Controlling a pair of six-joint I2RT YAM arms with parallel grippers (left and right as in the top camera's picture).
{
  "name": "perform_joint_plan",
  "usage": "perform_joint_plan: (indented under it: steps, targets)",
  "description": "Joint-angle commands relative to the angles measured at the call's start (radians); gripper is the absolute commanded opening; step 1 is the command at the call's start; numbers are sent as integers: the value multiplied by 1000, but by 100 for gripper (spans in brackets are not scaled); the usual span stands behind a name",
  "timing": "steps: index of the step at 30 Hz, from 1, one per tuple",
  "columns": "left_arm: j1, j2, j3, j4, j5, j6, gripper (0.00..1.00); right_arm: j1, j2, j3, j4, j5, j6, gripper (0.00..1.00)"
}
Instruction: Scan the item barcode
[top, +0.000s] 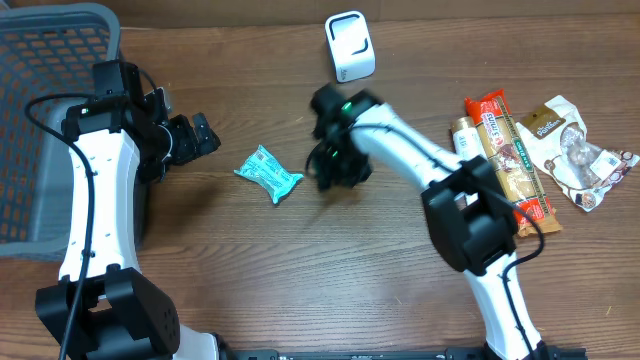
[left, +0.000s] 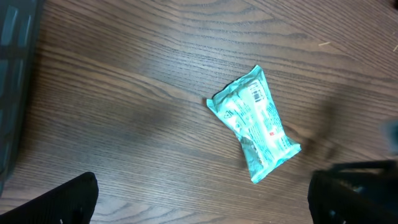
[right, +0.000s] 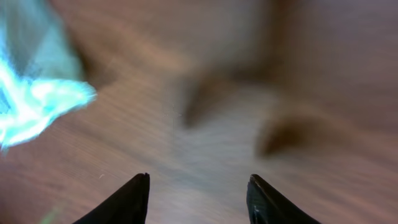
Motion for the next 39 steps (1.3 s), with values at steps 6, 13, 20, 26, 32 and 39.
perform_joint_plan:
  steps: [6,13,20,26,32,39]
  targets:
    - [-6,5,15,0,-2,19,100,-87,-3,60,74,-364,25,71]
    - [-6,5,15,0,-2,19,100,3,-3,-25,257,-328,428,73]
    - [-6,5,15,0,-2,19,100,93,-3,-102,365,-154,593,69]
    - [-6,5,15,0,-2,19,100,115,-3,-140,436,-74,604,49]
    - [-6,5,15,0,-2,19,100,107,-3,-139,407,56,381,17]
    - [-6,5,15,0,-2,19,100,49,-4,-101,338,-4,37,5]
